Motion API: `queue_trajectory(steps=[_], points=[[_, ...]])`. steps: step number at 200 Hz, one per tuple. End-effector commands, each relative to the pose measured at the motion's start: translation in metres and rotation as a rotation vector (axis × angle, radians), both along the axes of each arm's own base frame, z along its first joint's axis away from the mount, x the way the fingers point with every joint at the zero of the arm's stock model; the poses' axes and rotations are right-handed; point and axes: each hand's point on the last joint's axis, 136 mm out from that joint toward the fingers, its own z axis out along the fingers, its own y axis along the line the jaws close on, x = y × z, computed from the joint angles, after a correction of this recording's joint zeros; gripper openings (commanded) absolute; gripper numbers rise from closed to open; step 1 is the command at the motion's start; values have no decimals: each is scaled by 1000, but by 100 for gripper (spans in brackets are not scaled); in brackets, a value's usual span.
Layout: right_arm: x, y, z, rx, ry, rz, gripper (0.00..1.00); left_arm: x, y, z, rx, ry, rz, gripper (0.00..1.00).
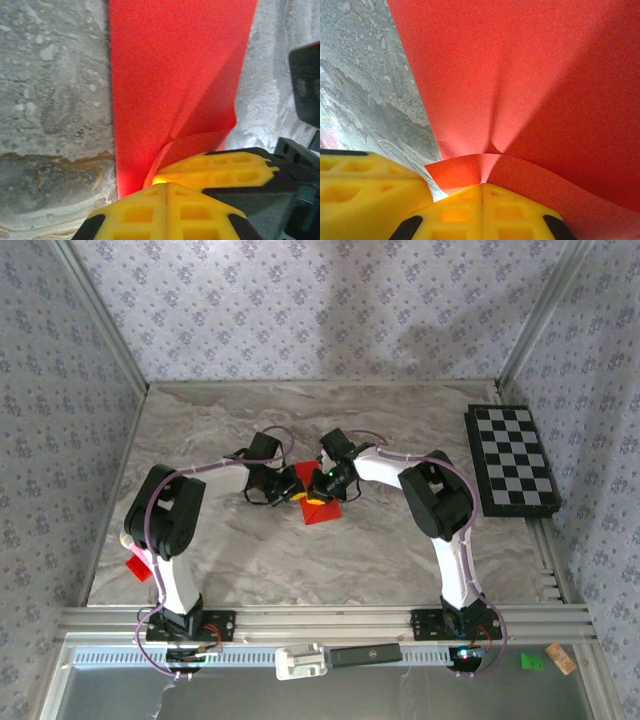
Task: Fold a paper plane with a square sheet of paper (pick it up from the middle)
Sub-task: Fold the triangle a second time at the center of the table.
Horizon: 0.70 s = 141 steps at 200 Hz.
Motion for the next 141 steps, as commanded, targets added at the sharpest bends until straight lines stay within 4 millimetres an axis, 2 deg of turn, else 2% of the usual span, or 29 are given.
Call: queue_trajectory(steps=[1,24,90,120,141], points=[[-8,-13,-23,-81,59,-7,0,-1,0,-8,21,18,8,0],[-8,-13,-24,-79,59,-8,0,1,-1,-10,22,21,6,0],[-7,-11,-19,-59,45,-1,0,-4,11,-27,124,58,18,0],[0,-2,-4,7,1,8,0,-9,13,-34,156,80,2,0],[7,5,15,75,-52,15,1,-13,17,-40,190,100,-8,0]])
